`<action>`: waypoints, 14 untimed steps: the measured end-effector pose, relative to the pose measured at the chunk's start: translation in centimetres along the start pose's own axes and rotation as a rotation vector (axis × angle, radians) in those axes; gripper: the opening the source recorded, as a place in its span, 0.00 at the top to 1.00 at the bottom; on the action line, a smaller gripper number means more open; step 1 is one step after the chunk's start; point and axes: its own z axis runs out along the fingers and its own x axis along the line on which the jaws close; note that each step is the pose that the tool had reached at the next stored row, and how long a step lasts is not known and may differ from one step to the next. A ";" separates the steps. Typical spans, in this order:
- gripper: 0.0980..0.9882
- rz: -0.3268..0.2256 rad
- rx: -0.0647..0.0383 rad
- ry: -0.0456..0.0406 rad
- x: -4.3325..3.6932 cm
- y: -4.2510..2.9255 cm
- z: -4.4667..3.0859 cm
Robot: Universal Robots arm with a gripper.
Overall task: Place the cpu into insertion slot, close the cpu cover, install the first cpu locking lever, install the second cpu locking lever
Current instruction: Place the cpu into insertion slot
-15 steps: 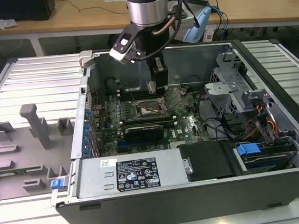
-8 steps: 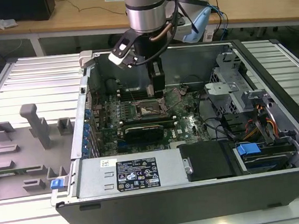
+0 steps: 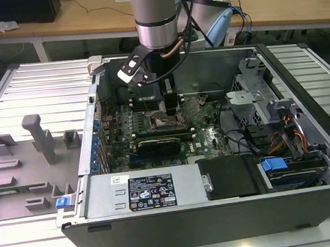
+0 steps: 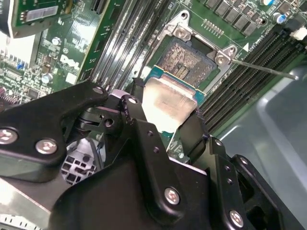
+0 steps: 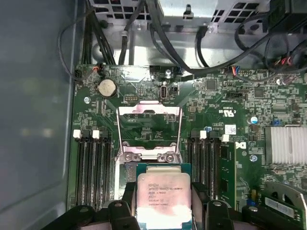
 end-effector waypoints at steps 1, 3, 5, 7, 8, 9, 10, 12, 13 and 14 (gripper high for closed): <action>0.50 0.000 0.000 0.0000 0.00 -0.07 0.28; 0.50 0.000 0.000 -0.0001 0.02 -0.25 1.00; 0.50 0.000 0.000 0.0000 0.06 -0.43 1.59; 0.50 0.000 0.000 0.0000 0.10 -0.51 1.83; 0.50 0.000 0.000 -0.0001 0.20 -0.56 1.97; 0.50 0.000 0.000 -0.0002 0.28 -0.60 2.07; 0.50 0.000 0.000 -0.0001 0.35 -0.63 2.14; 0.50 0.000 0.000 0.0000 0.58 -0.69 2.28; 0.50 0.000 0.000 0.0001 0.70 -0.73 2.34; 0.50 0.000 0.000 0.0000 0.78 -0.77 2.40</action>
